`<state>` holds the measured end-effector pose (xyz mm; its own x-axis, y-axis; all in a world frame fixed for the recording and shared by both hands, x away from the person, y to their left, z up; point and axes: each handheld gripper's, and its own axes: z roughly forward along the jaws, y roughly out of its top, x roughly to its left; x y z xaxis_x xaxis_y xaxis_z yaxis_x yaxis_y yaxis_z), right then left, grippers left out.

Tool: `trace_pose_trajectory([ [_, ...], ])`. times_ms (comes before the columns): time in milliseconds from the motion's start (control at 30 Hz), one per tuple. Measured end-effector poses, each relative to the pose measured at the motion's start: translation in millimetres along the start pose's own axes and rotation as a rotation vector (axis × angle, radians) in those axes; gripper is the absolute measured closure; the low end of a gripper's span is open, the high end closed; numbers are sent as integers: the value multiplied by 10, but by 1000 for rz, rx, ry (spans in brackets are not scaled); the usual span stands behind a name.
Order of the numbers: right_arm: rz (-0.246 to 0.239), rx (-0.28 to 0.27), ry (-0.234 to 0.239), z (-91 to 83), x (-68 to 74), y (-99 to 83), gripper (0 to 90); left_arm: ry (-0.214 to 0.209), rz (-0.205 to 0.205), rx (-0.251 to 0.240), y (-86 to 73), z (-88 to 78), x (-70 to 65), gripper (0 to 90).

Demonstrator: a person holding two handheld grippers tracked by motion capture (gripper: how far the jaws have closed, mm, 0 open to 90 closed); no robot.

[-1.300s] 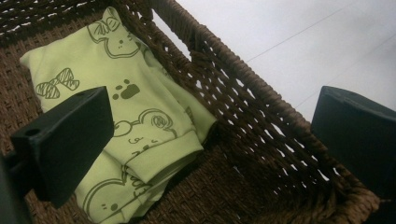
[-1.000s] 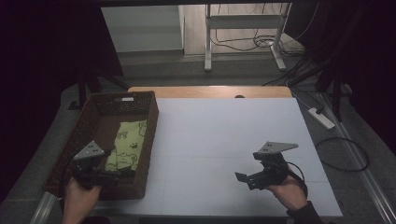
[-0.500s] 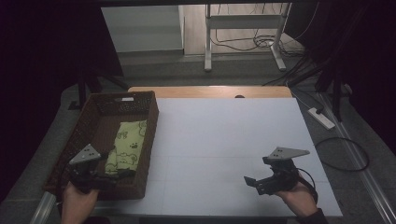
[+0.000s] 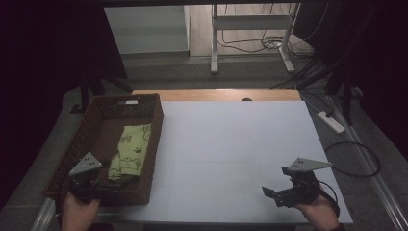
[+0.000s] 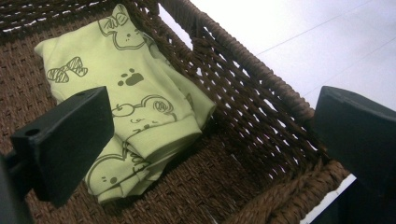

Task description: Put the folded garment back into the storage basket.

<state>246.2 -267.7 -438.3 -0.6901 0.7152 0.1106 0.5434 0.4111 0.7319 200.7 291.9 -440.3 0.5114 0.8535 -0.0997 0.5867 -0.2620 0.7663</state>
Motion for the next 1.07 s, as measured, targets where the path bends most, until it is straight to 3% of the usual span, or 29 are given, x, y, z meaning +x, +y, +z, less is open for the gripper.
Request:
trace_pose_trajectory([
  [667, 60, -16, -77, -250, -132, -270, 0, 45, -11, 0, -132, -63, -18, 0],
  [1067, 82, 22, -106, -292, -128, -393, 0, 55, -19, 7, -196, -64, -37, 0],
])
